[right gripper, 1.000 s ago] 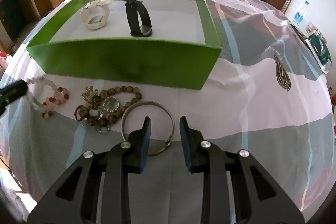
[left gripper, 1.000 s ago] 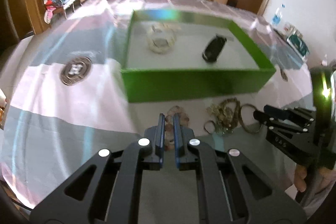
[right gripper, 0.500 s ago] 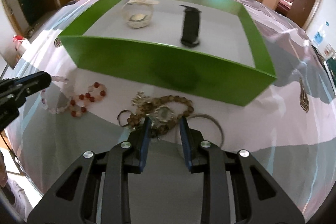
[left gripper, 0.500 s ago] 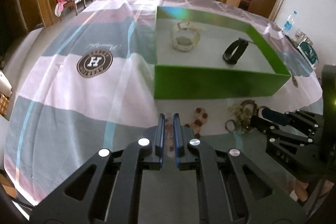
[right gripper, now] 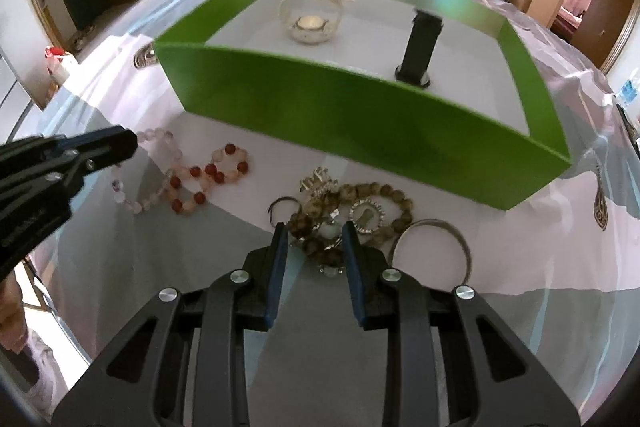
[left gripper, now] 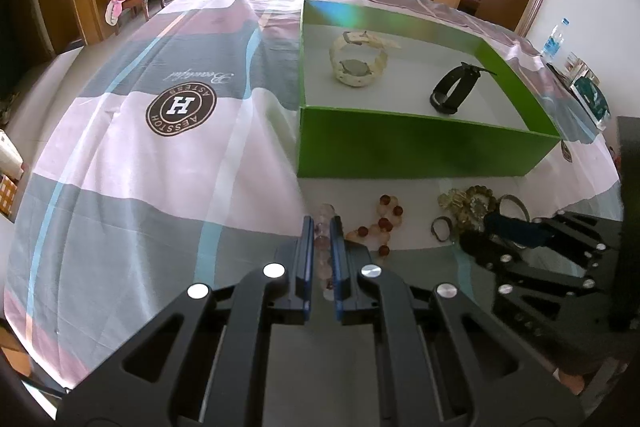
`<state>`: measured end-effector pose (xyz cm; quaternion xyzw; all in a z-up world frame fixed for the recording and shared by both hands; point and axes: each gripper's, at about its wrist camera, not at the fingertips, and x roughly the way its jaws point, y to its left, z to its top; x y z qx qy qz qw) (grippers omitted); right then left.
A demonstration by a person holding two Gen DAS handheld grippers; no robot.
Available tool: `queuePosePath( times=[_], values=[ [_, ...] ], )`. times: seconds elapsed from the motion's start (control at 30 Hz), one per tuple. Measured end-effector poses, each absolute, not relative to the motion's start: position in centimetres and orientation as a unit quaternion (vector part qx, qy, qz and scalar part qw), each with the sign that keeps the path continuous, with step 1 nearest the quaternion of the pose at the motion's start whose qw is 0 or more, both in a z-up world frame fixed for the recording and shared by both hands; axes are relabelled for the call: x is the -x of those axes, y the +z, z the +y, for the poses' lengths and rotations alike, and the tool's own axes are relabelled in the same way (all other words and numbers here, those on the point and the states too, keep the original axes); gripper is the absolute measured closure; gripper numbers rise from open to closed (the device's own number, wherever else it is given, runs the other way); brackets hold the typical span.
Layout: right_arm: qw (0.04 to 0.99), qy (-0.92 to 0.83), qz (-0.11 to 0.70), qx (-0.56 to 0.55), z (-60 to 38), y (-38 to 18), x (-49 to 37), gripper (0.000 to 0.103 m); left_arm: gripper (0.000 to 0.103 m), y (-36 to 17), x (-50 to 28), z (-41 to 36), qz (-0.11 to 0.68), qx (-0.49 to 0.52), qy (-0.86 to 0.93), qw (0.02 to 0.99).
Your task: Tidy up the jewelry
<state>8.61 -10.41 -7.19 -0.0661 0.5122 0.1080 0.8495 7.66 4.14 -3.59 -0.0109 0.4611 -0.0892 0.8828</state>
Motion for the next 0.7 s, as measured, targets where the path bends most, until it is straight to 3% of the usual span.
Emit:
queuePosePath(
  times=[0.1, 0.7],
  values=[
    [0.853, 0.104, 0.506, 0.073, -10.4, -7.1, -8.5, 0.093, 0.094, -3.5, -7.5, 4.1, 0.46, 0.01, -0.092, 0.883],
    [0.916, 0.047, 0.397, 0.042, -15.5, 1.8, -6.1, 0.092, 0.094, 3.6, -5.4, 2.3, 0.374, 0.001, -0.129, 0.918]
  ],
)
